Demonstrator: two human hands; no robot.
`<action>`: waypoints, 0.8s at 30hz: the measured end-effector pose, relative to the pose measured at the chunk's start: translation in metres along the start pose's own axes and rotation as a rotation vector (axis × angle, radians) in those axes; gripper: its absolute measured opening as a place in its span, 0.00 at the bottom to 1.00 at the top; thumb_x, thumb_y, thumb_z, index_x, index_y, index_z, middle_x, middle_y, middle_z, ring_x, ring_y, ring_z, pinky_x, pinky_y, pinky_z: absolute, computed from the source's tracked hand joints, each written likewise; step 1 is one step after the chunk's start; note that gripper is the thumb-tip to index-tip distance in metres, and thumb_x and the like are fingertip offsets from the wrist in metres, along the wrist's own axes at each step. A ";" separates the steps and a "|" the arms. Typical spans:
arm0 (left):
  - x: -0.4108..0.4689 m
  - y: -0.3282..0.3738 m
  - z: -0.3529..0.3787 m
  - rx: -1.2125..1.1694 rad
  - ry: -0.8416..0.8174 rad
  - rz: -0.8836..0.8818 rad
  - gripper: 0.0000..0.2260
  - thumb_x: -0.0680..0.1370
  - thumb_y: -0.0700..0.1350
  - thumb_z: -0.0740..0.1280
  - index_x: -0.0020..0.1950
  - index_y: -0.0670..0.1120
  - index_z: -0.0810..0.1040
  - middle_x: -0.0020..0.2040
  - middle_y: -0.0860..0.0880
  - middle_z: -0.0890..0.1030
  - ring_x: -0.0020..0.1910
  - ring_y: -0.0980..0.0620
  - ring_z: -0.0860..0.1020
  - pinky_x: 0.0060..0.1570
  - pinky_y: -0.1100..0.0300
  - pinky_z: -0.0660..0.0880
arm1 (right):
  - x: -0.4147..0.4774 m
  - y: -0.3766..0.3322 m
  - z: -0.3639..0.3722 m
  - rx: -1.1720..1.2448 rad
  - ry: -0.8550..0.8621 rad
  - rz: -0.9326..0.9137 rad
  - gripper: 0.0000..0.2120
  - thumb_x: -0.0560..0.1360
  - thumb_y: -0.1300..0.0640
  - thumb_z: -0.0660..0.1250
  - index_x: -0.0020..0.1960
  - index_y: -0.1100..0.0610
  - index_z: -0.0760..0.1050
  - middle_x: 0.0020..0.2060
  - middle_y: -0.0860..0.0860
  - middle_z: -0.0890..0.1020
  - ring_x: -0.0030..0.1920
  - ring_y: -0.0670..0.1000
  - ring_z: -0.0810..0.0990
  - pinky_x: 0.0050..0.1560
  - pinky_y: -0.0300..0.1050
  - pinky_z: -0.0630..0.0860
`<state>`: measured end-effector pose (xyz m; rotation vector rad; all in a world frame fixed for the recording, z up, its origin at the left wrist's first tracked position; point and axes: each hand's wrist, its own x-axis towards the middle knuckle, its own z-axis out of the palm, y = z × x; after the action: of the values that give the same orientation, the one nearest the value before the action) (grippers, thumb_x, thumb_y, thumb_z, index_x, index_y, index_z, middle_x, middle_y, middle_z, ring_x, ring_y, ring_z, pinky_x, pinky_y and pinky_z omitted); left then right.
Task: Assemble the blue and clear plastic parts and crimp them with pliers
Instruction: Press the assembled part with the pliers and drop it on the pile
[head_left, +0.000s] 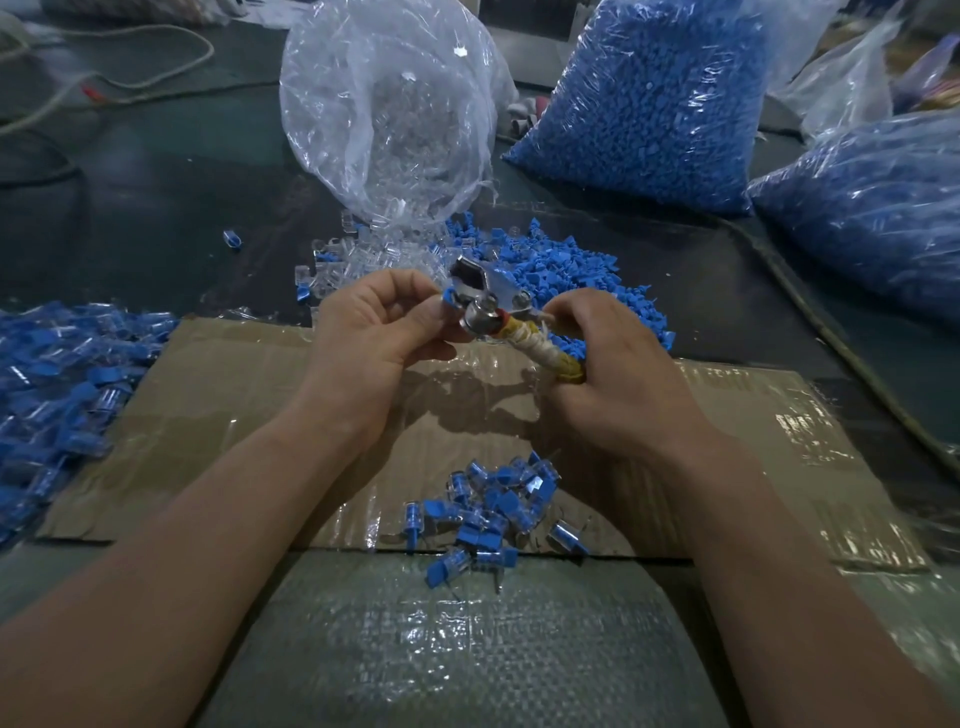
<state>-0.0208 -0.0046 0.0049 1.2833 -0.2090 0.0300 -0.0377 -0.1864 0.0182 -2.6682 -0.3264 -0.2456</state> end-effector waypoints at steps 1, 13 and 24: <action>0.000 0.000 0.000 0.009 0.001 -0.001 0.05 0.67 0.40 0.66 0.42 0.42 0.75 0.35 0.48 0.83 0.36 0.53 0.81 0.34 0.66 0.76 | 0.000 0.000 0.000 0.002 -0.014 0.002 0.15 0.71 0.57 0.67 0.56 0.54 0.68 0.49 0.49 0.72 0.51 0.49 0.70 0.52 0.46 0.70; -0.003 0.001 0.003 0.108 0.019 0.040 0.04 0.73 0.33 0.65 0.42 0.41 0.75 0.33 0.49 0.82 0.32 0.55 0.80 0.34 0.66 0.77 | 0.001 -0.004 0.000 0.010 -0.055 -0.016 0.11 0.69 0.59 0.66 0.45 0.49 0.66 0.36 0.41 0.68 0.38 0.42 0.67 0.37 0.37 0.63; -0.005 0.002 0.003 0.201 0.034 0.068 0.05 0.74 0.34 0.65 0.42 0.43 0.75 0.36 0.45 0.81 0.32 0.55 0.80 0.34 0.66 0.77 | -0.001 -0.009 -0.001 0.033 -0.062 0.007 0.13 0.68 0.61 0.68 0.40 0.48 0.65 0.33 0.41 0.69 0.36 0.41 0.67 0.34 0.36 0.62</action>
<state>-0.0260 -0.0062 0.0063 1.4741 -0.2244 0.1335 -0.0412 -0.1788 0.0225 -2.6483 -0.3370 -0.1539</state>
